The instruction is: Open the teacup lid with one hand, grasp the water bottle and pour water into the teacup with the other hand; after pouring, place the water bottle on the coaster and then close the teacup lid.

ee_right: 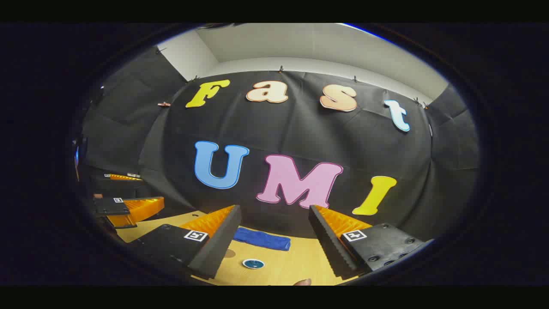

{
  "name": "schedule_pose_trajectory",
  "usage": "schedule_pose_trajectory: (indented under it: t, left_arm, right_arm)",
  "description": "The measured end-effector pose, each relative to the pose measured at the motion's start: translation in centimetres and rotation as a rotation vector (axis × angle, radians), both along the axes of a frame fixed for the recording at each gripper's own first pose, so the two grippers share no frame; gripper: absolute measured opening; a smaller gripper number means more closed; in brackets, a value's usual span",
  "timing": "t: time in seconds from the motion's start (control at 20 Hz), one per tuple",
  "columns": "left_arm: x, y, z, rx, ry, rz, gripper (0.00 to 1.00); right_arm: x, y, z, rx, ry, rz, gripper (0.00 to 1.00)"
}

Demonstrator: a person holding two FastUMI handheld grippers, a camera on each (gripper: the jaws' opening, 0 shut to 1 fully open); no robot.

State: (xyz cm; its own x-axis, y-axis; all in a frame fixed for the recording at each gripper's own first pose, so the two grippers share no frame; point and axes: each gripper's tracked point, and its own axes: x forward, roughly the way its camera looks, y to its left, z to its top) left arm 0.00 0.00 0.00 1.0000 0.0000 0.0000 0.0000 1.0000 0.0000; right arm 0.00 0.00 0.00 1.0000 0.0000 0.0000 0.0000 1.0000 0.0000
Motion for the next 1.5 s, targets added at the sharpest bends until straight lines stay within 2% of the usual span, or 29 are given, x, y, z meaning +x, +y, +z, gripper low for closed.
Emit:
schedule_pose_trajectory:
  t: [0.75, 1.0, 1.2, 1.5]
  left_arm:
    - [0.4, 0.4, 0.3, -0.011, 0.015, -0.001, 0.98]
    - [0.5, 0.4, 0.0, -0.013, 0.018, -0.008, 0.98]
    - [1.4, 0.0, -1.7, -0.010, 0.028, -0.023, 0.98]
    - [3.3, -1.5, -8.6, 0.020, 0.058, -0.044, 0.98]
  right_arm:
    - [0.2, -0.3, -0.2, -0.006, -0.005, -0.002, 0.98]
    - [0.7, 0.5, -1.2, 0.013, 0.006, 0.025, 0.97]
    - [1.6, 1.1, -4.6, 0.018, 0.042, 0.046, 0.98]
    - [3.5, 2.8, -14.4, 0.070, 0.119, 0.085, 0.96]
